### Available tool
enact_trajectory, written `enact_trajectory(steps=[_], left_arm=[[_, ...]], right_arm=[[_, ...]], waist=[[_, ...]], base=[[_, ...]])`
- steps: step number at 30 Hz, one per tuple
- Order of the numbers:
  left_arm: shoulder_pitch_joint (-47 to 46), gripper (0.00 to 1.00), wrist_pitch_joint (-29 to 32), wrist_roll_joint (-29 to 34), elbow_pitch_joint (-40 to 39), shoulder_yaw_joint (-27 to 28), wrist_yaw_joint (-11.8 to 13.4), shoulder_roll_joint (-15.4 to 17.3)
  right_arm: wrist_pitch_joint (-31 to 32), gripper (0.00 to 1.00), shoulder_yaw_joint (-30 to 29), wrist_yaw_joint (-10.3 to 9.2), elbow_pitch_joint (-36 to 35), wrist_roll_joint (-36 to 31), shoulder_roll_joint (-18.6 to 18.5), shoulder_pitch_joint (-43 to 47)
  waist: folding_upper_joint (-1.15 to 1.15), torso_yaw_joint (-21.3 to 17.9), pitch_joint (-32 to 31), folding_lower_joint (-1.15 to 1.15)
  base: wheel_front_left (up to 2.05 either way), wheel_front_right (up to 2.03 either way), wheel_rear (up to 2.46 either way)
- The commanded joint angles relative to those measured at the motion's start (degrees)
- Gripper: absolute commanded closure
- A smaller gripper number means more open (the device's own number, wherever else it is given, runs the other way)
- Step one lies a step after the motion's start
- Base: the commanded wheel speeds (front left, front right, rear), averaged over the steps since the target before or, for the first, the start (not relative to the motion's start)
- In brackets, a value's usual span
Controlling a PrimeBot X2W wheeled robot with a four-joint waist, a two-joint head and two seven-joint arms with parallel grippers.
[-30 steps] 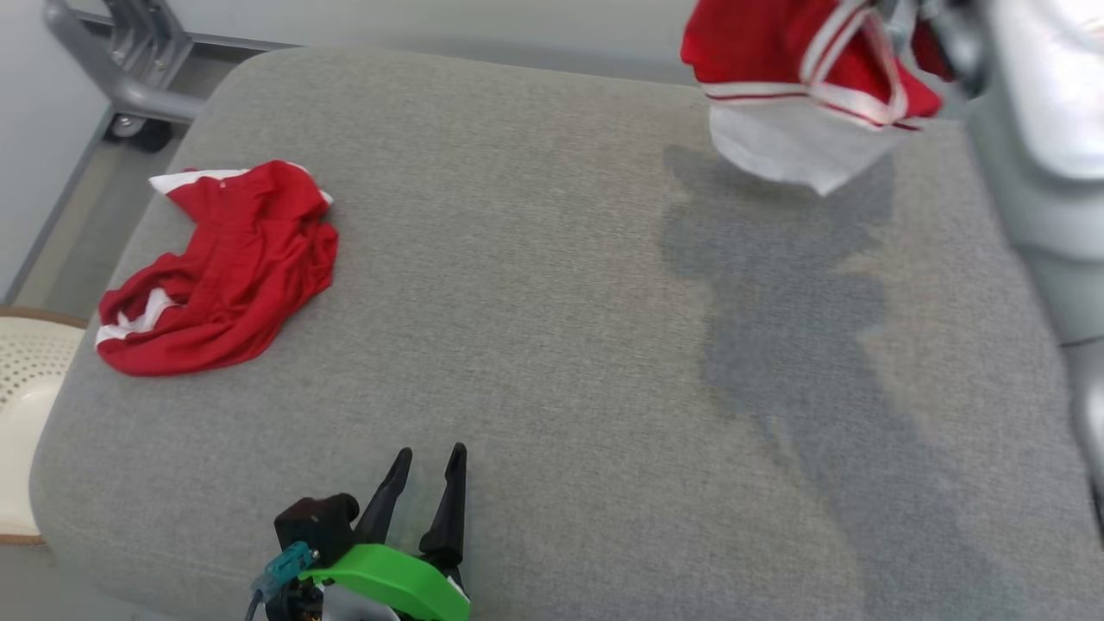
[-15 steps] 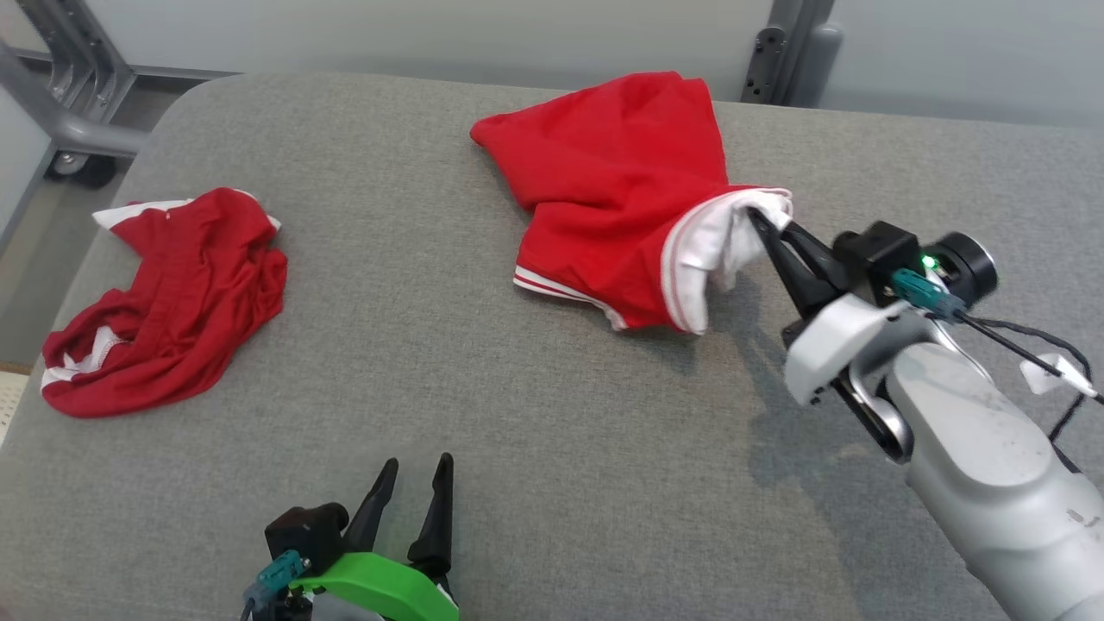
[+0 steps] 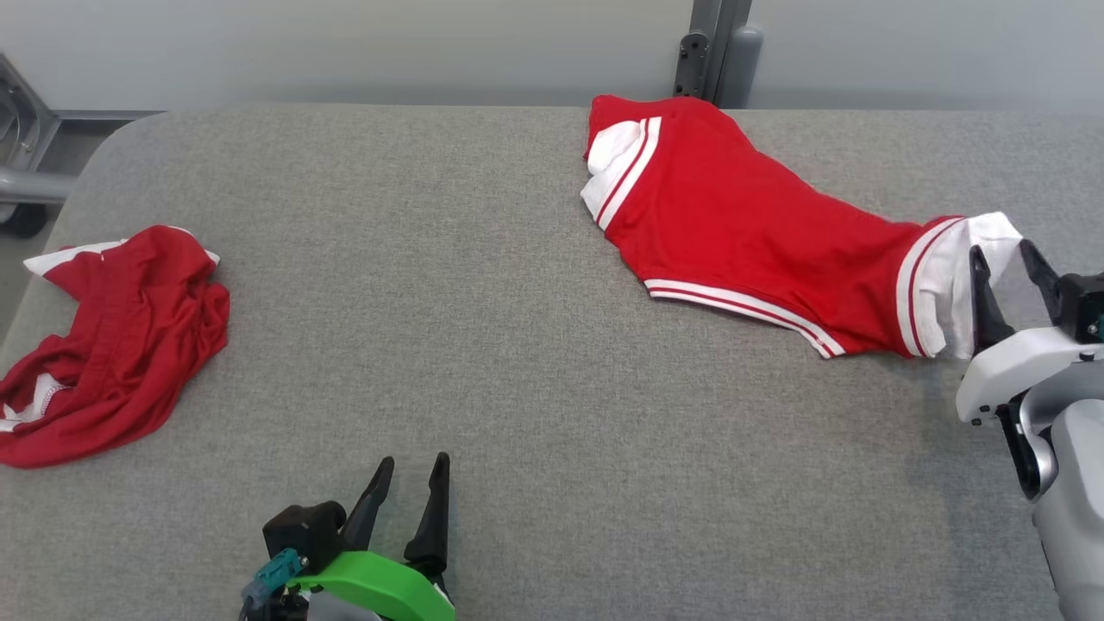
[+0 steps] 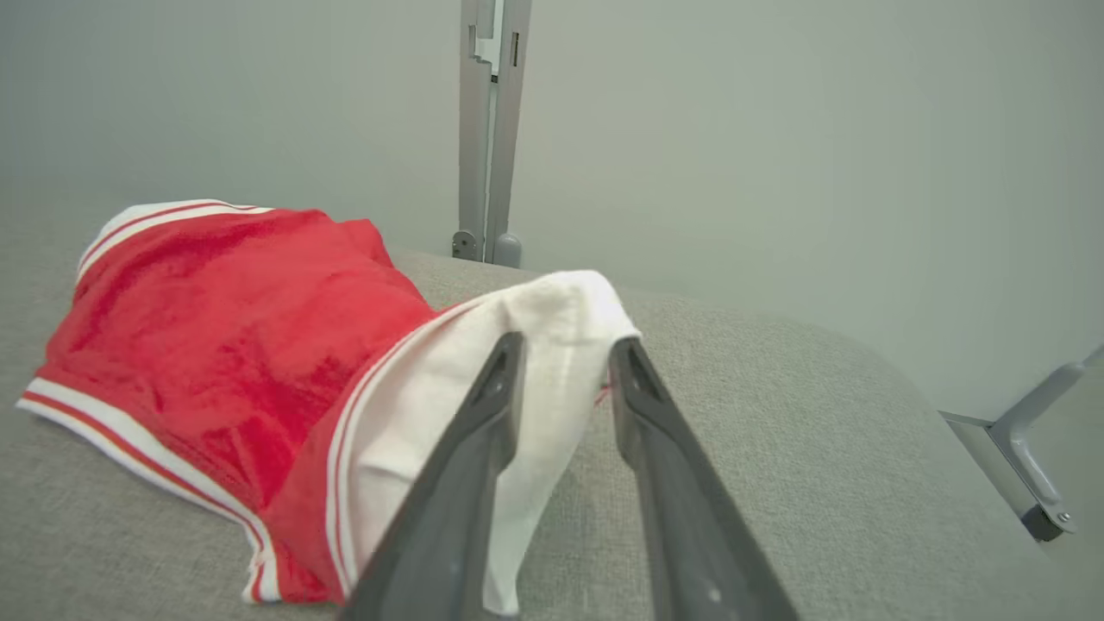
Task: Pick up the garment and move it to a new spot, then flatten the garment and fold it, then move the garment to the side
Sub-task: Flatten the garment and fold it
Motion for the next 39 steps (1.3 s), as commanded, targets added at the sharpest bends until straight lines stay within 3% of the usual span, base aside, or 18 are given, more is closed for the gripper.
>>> enact_trajectory(steps=[1, 9, 16, 23, 31, 38, 39], left_arm=[[0.16, 0.00, -0.03, -0.50, 0.01, 0.28, -0.17, 0.22], [0.91, 0.00, -0.02, -0.13, -0.13, 1.65, 0.10, 0.21], [-1.37, 0.00, -0.02, -0.64, -0.86, 0.73, 0.07, 0.22], [-2.39, 0.00, -0.03, -1.65, -1.15, -0.43, 0.23, 0.23], [-2.99, 0.00, -0.02, -3.17, -1.48, -1.16, 0.15, 0.19], [-3.76, 0.00, -0.02, -3.34, -2.01, -1.47, 0.05, 0.19], [-3.99, 0.00, -0.03, -3.39, -2.12, -1.39, 0.09, 0.19]], right_arm=[[-0.18, 0.00, -0.83, -0.08, 0.55, -1.33, 0.66, 0.60], [-0.17, 0.00, -1.05, -0.08, -1.97, -4.65, 5.16, 1.30], [-0.17, 0.00, 11.73, -0.08, -3.38, -2.99, 8.85, -1.07], [-0.17, 0.00, 22.15, -0.09, 2.82, -0.47, 9.62, -6.21], [-0.18, 0.00, 23.42, -0.08, 13.59, 0.92, 8.80, -12.05], [-0.17, 0.00, 21.96, -0.08, 19.40, 1.07, 9.45, -14.46], [-0.14, 0.09, 21.85, -0.08, 19.80, 1.09, 9.60, -14.74]], waist=[[0.00, 0.13, -0.05, 0.00], [0.00, -0.48, 0.31, 0.00], [0.00, 0.92, 2.19, 0.00], [0.00, 5.14, 4.37, 0.00], [0.00, 10.01, 7.12, 0.00], [0.00, 11.48, 9.01, 0.00], [0.00, 11.46, 9.21, 0.00]], base=[[0.00, 0.00, 0.00], [0.00, 0.00, 0.00], [0.00, 0.00, 0.00], [0.00, 0.00, 0.00], [0.00, 0.00, 0.00], [0.00, 0.00, 0.00], [0.00, 0.00, 0.00]])
